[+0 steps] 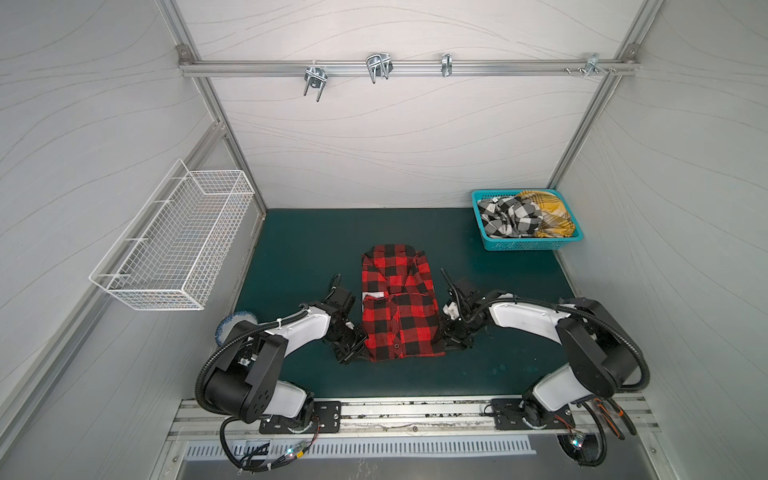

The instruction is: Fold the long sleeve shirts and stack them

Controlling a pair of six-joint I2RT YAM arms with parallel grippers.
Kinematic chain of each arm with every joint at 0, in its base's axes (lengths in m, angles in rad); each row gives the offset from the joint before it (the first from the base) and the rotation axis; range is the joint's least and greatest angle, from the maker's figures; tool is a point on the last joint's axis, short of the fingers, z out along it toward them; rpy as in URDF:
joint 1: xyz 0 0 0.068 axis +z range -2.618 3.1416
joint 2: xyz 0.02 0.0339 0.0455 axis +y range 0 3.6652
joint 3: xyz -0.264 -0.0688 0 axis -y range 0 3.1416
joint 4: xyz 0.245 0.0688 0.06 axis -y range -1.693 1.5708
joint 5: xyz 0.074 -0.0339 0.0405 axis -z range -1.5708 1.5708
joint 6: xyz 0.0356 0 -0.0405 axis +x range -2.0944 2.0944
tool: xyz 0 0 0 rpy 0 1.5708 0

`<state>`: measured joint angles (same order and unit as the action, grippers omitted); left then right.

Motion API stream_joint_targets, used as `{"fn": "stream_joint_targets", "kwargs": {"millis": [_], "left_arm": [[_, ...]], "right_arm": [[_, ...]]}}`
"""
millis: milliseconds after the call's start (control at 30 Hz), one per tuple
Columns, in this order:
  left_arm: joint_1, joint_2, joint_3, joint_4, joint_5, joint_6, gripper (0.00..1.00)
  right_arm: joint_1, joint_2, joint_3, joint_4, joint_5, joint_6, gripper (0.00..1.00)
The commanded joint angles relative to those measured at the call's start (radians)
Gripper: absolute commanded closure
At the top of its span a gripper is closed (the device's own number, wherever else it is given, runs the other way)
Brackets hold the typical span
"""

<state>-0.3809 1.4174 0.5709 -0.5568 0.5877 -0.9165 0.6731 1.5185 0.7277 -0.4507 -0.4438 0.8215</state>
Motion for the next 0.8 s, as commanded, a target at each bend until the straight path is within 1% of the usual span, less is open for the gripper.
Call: {"fn": "stream_joint_targets", "kwargs": {"millis": [0,67,133,200,300,367,433,500,667,767], "left_arm": [[-0.003,0.005,0.037,0.008,-0.086,0.017,0.93],[-0.004,0.005,0.04,0.007,-0.082,0.021,0.92],[-0.003,0.0,0.038,0.01,-0.072,0.024,0.8],[-0.001,-0.018,0.035,0.005,-0.072,0.024,0.66],[0.023,-0.059,0.031,-0.027,-0.087,0.037,0.54],[0.043,-0.086,0.023,-0.041,-0.099,0.053,0.49],[0.053,-0.091,0.018,-0.042,-0.103,0.064,0.48],[0.056,-0.066,0.02,-0.036,-0.099,0.075,0.49],[0.055,0.0,0.012,0.024,-0.061,0.064,0.51],[0.054,0.008,0.013,0.028,-0.048,0.064,0.53]], "right_arm": [[0.005,-0.059,-0.021,-0.078,0.049,0.019,0.59],[0.005,-0.063,-0.043,-0.066,0.034,0.03,0.59],[0.001,-0.058,-0.056,-0.044,0.013,0.037,0.58],[0.0,-0.027,-0.041,-0.049,0.007,0.027,0.59],[0.002,0.019,-0.033,-0.048,0.001,0.028,0.61],[0.002,0.037,-0.038,-0.031,-0.008,0.028,0.62],[0.002,0.05,-0.033,-0.026,-0.012,0.023,0.63],[0.002,0.061,-0.022,-0.027,-0.008,0.017,0.64],[0.002,0.062,-0.024,-0.021,0.0,0.019,0.64],[0.002,0.056,-0.026,-0.02,0.004,0.022,0.64]]}}
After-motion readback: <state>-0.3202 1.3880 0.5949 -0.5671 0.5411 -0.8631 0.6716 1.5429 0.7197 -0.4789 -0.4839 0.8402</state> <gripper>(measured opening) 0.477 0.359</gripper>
